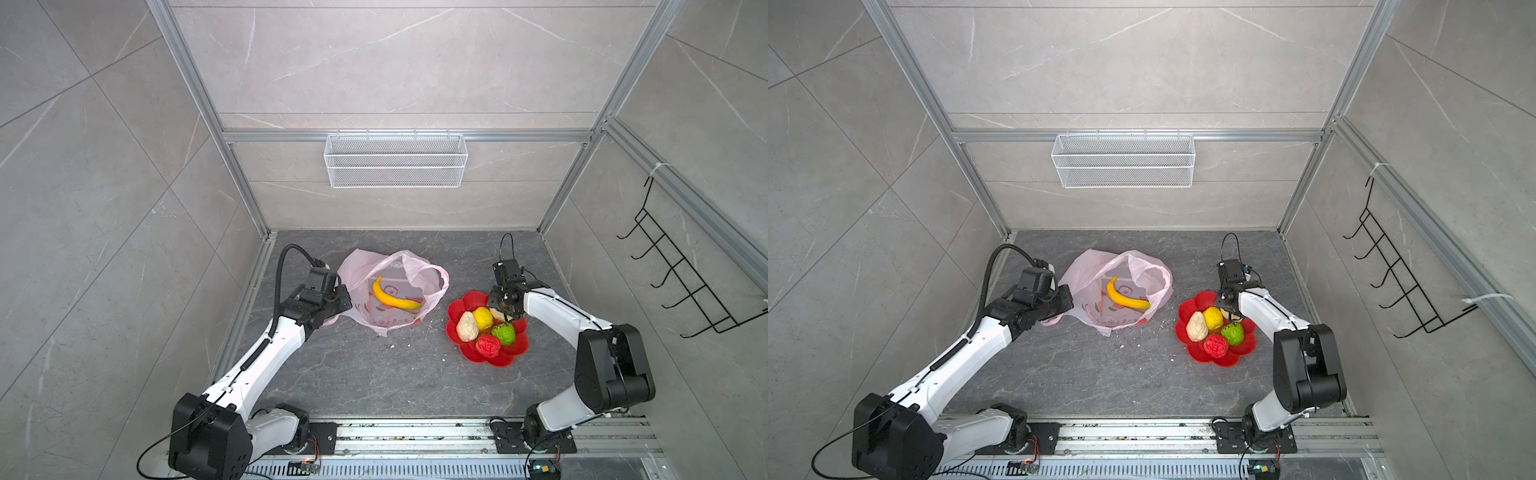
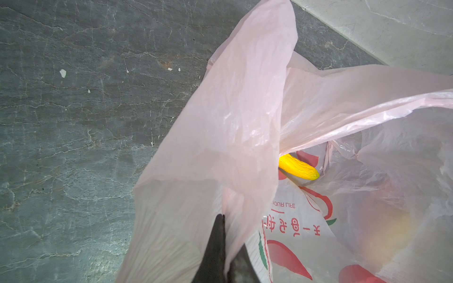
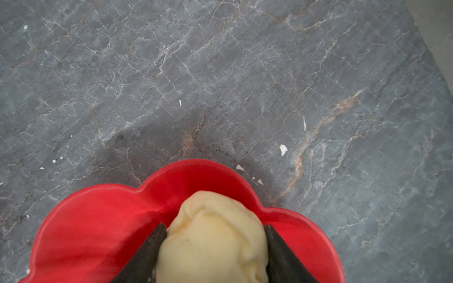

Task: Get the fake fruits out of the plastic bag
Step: 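Lower the cream-coloured fruit onto the red plate with the right gripper, then open the right gripper and raise it off the red plate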

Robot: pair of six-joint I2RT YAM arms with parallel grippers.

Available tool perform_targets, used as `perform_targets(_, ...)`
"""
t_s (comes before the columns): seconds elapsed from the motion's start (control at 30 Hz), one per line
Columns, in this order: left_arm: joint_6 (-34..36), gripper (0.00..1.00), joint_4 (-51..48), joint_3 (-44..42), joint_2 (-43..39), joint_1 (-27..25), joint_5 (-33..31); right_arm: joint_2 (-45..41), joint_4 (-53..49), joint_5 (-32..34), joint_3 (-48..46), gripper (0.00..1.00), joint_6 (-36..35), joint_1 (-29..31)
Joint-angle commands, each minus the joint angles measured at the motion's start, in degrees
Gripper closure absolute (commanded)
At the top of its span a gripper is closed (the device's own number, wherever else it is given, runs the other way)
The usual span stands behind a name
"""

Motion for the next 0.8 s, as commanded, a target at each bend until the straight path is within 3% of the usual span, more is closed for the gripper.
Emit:
perform_targets(0.0,-0.5,1.00,0.0,1.0,-1.1,0.3,0.6,0.0,-0.4,0.7,-0.4,0.53,0.9,-0.1)
perform_targets(0.33,-0.4,1.00,0.3,0.8,-1.3,0.3,0.7,-1.0,-2.0,1.4,0.0,0.33,0.8,-0.1)
perform_targets(0.77,-0.4,1.00,0.9,0.3,-1.3,0.3,0.8,-4.7,-5.6,0.1,4.4,0.22,-1.5,0.1)
